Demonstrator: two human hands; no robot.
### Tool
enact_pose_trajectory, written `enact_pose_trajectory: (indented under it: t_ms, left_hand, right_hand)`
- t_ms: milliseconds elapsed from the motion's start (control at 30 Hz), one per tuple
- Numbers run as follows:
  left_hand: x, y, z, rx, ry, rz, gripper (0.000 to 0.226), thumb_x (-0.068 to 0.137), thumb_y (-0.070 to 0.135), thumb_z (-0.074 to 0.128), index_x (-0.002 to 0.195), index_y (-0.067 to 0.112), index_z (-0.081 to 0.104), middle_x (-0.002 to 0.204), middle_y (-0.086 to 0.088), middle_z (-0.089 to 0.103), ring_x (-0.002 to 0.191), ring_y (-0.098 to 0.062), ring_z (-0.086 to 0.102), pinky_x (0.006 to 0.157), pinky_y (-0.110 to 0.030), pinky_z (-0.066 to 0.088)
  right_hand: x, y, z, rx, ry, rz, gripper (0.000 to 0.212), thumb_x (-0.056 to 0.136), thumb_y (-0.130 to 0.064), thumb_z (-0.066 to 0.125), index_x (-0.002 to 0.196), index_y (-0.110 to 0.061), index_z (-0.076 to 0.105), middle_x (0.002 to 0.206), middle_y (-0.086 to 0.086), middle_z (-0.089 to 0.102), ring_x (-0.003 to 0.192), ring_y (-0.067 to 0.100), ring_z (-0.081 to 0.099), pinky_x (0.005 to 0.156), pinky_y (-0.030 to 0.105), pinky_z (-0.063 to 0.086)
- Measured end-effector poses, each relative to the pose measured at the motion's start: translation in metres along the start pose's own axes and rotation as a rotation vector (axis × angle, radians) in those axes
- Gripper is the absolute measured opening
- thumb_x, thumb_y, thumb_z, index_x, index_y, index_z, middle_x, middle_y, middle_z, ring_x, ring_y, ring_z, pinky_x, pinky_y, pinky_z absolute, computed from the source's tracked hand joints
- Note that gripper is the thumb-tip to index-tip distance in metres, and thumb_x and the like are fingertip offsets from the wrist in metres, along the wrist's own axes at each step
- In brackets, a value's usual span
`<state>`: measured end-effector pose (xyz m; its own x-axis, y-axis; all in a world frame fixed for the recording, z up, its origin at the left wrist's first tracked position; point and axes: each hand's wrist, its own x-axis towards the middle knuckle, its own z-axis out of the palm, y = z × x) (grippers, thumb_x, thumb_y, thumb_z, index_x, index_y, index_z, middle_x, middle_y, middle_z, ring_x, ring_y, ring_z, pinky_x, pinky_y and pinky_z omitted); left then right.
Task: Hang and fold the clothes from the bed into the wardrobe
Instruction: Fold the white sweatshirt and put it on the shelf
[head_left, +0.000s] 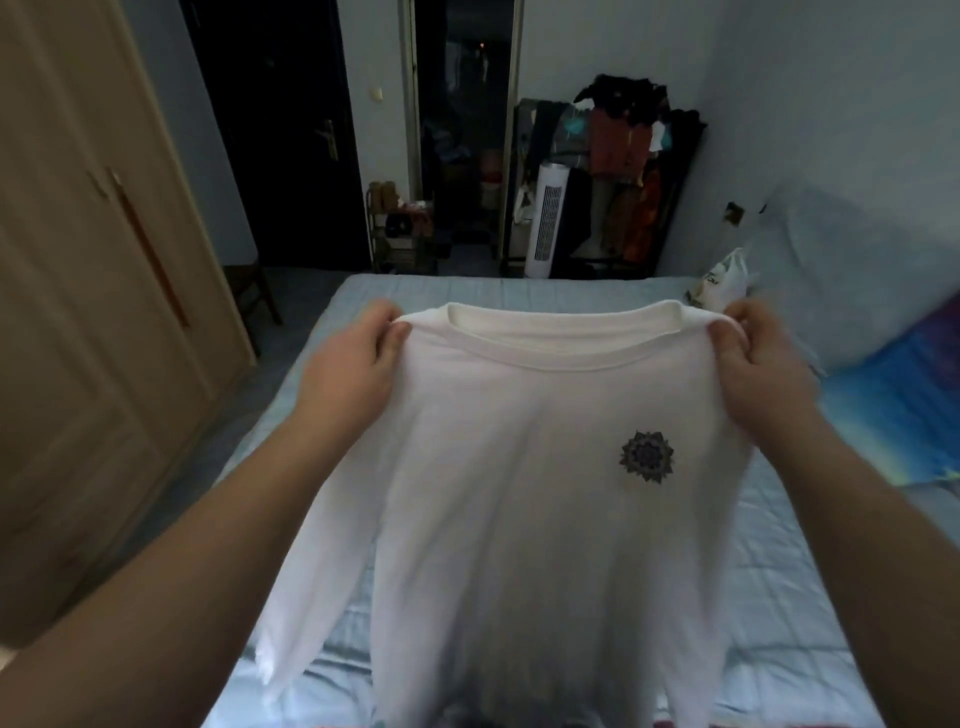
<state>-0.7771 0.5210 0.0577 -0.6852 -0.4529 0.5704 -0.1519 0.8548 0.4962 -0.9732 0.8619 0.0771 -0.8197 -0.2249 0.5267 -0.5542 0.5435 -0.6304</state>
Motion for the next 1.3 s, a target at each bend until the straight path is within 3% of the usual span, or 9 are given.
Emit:
enact_pose_trajectory:
  t_ms: [133,300,400,633,767,933,1100,1300]
  left_hand:
    - [0.008,-0.019,0.054,0.139,-0.044,0.095,0.016,0.102,0.038,0.040,0.096,0.026,0.049,0.079,-0.004,0.060,0.076,-0.029,0.056,0.063,-0.041,0.044]
    - [0.031,-0.059,0.143,0.232,-0.170,0.044,0.021,0.101,0.043,0.039,0.093,0.026,0.048,0.078,0.005,0.047,0.079,-0.029,0.055,0.060,-0.036,0.034]
    - [0.053,-0.084,0.216,0.260,-0.271,0.021,0.026,0.102,0.041,0.042,0.096,0.019,0.055,0.088,-0.003,0.054,0.089,-0.030,0.054,0.067,-0.042,0.043]
    - [0.108,-0.179,0.416,0.370,-0.487,-0.112,0.034,0.102,0.039,0.043,0.093,0.011,0.059,0.092,-0.013,0.056,0.093,-0.036,0.052,0.077,-0.045,0.042]
    - [0.121,-0.248,0.523,0.456,-0.618,-0.179,0.055,0.096,0.054,0.023,0.096,0.012,0.058,0.097,-0.012,0.056,0.098,-0.034,0.051,0.082,-0.045,0.043]
    - [0.109,-0.321,0.634,0.487,-0.650,-0.216,0.040,0.096,0.048,0.043,0.094,0.009,0.054,0.093,-0.017,0.059,0.092,-0.039,0.057,0.078,-0.046,0.046]
    - [0.078,-0.371,0.707,0.553,-0.720,-0.192,0.040,0.098,0.044,0.041,0.097,0.006,0.055,0.095,-0.020,0.058,0.093,-0.040,0.055,0.082,-0.048,0.044]
    - [0.051,-0.408,0.738,0.560,-0.548,-0.078,0.032,0.093,0.043,0.045,0.094,0.011,0.051,0.089,-0.017,0.052,0.084,-0.037,0.048,0.077,-0.046,0.038]
  right_hand:
    - [0.006,0.052,0.026,-0.174,-0.010,-0.072,0.016,0.101,-0.045,0.042,0.095,-0.030,0.044,0.074,-0.004,0.051,0.070,0.022,0.048,0.066,0.036,0.036]
    - [0.045,0.143,0.081,-0.491,-0.208,-0.102,0.044,0.095,-0.060,0.038,0.080,-0.020,0.047,0.063,-0.001,0.048,0.059,0.023,0.041,0.057,0.034,0.034]
    - [0.073,0.204,0.137,-0.499,-0.307,-0.053,0.043,0.092,-0.064,0.039,0.078,-0.023,0.041,0.060,-0.009,0.042,0.056,0.023,0.039,0.054,0.033,0.029]
    - [0.147,0.354,0.305,-0.488,-0.471,0.047,0.044,0.087,-0.071,0.031,0.081,-0.027,0.035,0.058,-0.008,0.043,0.052,0.022,0.041,0.053,0.032,0.030]
    - [0.170,0.437,0.407,-0.533,-0.579,0.032,0.046,0.088,-0.071,0.028,0.079,-0.026,0.032,0.059,-0.008,0.044,0.051,0.021,0.041,0.051,0.029,0.025]
    - [0.154,0.526,0.512,-0.657,-0.674,-0.017,0.047,0.091,-0.070,0.022,0.080,-0.026,0.034,0.062,-0.005,0.043,0.059,0.027,0.054,0.054,0.032,0.037]
    - [0.123,0.583,0.573,-0.704,-0.693,-0.036,0.037,0.094,-0.064,0.031,0.084,-0.029,0.037,0.073,-0.005,0.039,0.059,0.026,0.047,0.057,0.032,0.035]
    - [0.107,0.617,0.597,-0.694,-0.571,0.001,0.032,0.091,-0.060,0.040,0.082,-0.029,0.033,0.075,-0.004,0.039,0.059,0.022,0.040,0.057,0.031,0.034]
